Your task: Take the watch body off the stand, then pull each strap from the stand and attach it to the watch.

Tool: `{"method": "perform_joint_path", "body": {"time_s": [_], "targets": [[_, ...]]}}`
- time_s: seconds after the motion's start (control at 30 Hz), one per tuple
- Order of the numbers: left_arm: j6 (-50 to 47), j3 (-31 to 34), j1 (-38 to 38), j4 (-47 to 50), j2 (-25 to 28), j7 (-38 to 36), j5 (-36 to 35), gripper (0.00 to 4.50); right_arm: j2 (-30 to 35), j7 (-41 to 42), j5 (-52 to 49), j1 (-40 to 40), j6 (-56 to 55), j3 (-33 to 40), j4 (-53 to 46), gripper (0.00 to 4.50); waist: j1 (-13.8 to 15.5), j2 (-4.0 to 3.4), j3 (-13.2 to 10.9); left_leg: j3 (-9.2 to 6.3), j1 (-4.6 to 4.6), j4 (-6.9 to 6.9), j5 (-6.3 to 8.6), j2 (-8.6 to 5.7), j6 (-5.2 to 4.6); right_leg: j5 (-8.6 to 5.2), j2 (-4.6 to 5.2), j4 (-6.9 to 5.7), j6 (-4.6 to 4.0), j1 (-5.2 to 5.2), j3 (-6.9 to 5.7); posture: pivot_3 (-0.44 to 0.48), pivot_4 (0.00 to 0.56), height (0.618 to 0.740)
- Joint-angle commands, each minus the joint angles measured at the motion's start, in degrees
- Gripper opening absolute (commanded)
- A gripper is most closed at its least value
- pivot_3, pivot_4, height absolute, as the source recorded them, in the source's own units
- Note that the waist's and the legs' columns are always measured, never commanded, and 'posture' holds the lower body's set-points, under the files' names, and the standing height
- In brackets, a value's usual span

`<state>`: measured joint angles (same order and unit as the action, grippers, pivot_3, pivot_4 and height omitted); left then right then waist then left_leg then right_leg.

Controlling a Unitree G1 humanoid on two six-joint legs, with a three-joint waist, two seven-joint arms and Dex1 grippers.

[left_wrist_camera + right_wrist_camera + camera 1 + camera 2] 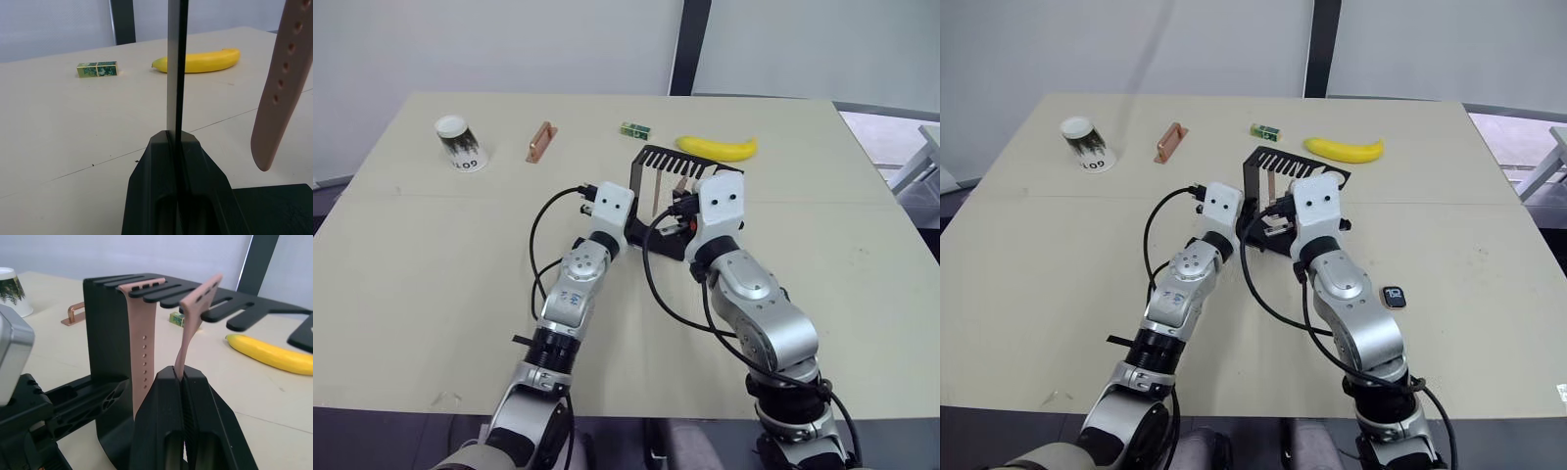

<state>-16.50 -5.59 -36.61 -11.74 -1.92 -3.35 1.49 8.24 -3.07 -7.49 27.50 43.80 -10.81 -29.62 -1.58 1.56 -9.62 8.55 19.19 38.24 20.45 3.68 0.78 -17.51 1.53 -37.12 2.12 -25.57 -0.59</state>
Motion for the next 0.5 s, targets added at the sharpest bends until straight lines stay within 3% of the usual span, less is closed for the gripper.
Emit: {"method": "perform_joint_path", "body": {"time_s": [0.03, 0.27, 0.5], "targets": [[0.43, -0.58, -0.81, 0.95, -0.83, -0.18, 0.09, 0.00, 1.05, 1.55, 1.57, -0.13, -0.06, -0.24, -5.28, 0.06, 0.02, 0.00, 0.00, 0.00, 0.00, 0.00, 0.00, 0.00, 0.00, 0.00, 0.00, 0.00, 0.00, 0.00, -0.01, 0.000, 0.150, 0.740], [0.76, -0.73, -0.76, 0.99, -0.60, -0.30, 0.36, 0.00, 2.78, 3.93, 0.72, -2.58, 3.27, 0.75, -8.07, 0.06, 0.01, 0.00, 0.00, -0.01, 0.00, 0.00, 0.00, 0.00, 0.00, 0.00, 0.00, 0.00, 0.00, 0.00, -0.01, 0.000, 0.150, 0.740], [0.86, -0.50, -1.24, 0.28, -0.44, -0.28, 0.35, 0.00, 7.69, 12.36, -4.12, -5.70, 3.85, 4.12, -10.74, 0.06, 0.04, 0.00, 0.00, -0.01, 0.01, -0.01, 0.00, -0.02, -0.01, 0.00, 0.00, 0.01, 0.00, 0.00, -0.01, 0.000, 0.150, 0.740]]}}
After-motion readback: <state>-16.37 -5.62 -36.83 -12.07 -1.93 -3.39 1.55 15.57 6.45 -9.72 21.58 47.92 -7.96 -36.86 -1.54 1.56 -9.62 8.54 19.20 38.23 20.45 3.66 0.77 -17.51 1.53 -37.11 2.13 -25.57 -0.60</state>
